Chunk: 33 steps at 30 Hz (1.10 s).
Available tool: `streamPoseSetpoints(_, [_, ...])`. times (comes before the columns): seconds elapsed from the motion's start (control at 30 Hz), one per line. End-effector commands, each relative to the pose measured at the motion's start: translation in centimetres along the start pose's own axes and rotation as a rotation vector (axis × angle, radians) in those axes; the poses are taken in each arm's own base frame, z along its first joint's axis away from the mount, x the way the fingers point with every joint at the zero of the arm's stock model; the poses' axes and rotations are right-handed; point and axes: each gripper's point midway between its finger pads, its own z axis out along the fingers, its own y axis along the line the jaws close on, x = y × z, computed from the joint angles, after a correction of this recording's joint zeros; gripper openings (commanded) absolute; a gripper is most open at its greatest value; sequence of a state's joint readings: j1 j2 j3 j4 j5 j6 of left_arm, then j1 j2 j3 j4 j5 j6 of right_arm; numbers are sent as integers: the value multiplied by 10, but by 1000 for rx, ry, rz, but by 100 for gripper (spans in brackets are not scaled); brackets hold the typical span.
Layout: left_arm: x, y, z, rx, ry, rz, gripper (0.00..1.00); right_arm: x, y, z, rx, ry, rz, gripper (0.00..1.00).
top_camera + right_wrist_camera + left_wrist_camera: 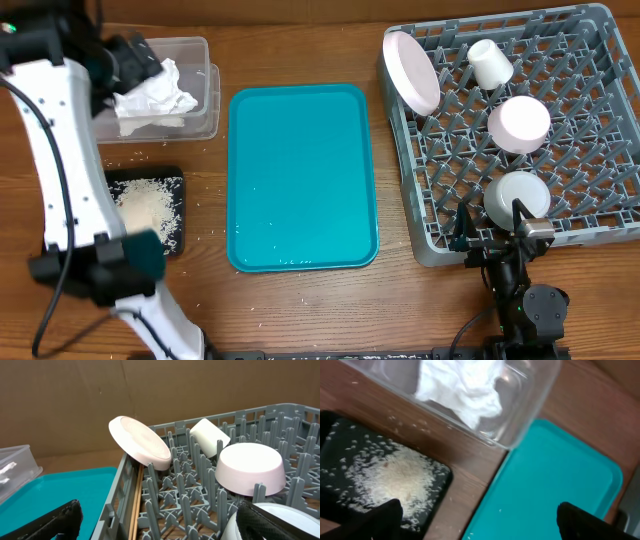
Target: Sort waste into correct bins and load items into the dishwasher
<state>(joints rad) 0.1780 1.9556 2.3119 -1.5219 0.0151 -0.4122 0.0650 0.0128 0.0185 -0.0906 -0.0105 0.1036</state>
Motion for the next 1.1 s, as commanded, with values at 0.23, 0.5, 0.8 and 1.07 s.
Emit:
streamPoseSetpoints(0.23, [120, -40, -15, 175, -236, 446, 100, 1, -4, 0, 16, -7, -6, 100])
streamPoseSetpoints(0.5, [210, 25, 15, 192, -256, 445, 100, 1, -4, 0, 16, -7, -6, 100])
streamPoseSetpoints(0.8, [220, 31, 22, 343, -607, 429, 100, 1, -4, 0, 16, -7, -6, 100])
streamPoseSetpoints(1.07, [217, 28, 25, 449, -845, 395, 100, 1, -4, 0, 16, -7, -6, 100])
